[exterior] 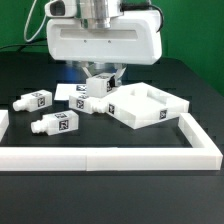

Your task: Assemble one leg

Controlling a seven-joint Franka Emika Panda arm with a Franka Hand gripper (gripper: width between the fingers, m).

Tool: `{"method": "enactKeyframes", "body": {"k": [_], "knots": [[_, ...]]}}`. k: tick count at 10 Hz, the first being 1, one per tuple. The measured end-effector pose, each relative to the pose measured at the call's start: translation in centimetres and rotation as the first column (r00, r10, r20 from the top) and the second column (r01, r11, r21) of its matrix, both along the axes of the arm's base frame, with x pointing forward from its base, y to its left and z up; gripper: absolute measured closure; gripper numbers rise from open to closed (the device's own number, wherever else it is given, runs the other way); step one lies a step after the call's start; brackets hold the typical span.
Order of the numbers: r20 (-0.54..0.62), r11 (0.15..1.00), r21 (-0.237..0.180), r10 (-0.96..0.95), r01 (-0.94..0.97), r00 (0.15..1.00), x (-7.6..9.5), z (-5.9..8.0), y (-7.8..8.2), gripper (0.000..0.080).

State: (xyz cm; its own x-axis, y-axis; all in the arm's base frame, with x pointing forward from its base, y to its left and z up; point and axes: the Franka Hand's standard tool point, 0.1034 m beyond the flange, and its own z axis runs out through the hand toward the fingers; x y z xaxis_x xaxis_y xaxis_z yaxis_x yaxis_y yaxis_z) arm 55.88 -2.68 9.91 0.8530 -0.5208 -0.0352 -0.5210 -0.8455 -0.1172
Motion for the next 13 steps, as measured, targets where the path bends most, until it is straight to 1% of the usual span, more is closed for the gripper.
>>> {"method": "enactKeyframes", "body": {"k": [1, 2, 3, 4, 5, 7, 8, 9, 10, 11, 12, 13], "knots": [[0.015, 1.000, -0.006, 0.028, -0.027, 1.000, -0.2, 0.0, -0.3, 0.0515], [0.045, 0.996, -0.029, 0.084, -0.082, 0.995, -2.4, -0.5, -1.4, 0.0515], [0.046, 0.993, -0.041, 0.109, -0.107, 0.993, -5.5, -0.7, -2.8, 0.0515], [0.042, 0.996, -0.044, 0.084, -0.082, 0.996, -7.6, -0.5, -2.9, 0.0515], [0.043, 0.996, -0.043, 0.078, -0.076, 0.996, -8.3, -0.2, -2.1, 0.0515], [0.042, 0.995, -0.044, 0.089, -0.087, 0.995, -8.0, -0.5, -2.2, 0.0515], [0.041, 0.995, -0.044, 0.090, -0.088, 0.995, -8.0, -0.5, -2.2, 0.0515], [0.042, 0.995, -0.044, 0.092, -0.090, 0.995, -8.4, -0.7, -2.3, 0.0515], [0.046, 0.995, -0.046, 0.094, -0.092, 0.995, -10.8, -1.2, -2.9, 0.0515], [0.025, 0.994, -0.039, 0.102, -0.101, 0.994, -14.0, -1.8, -3.6, 0.0515], [0.006, 0.994, -0.021, 0.104, -0.104, 0.995, -16.4, -2.5, -4.8, 0.0515], [-0.020, 0.998, 0.001, 0.068, -0.068, 0.997, -18.3, -3.1, -6.1, 0.0515]]}}
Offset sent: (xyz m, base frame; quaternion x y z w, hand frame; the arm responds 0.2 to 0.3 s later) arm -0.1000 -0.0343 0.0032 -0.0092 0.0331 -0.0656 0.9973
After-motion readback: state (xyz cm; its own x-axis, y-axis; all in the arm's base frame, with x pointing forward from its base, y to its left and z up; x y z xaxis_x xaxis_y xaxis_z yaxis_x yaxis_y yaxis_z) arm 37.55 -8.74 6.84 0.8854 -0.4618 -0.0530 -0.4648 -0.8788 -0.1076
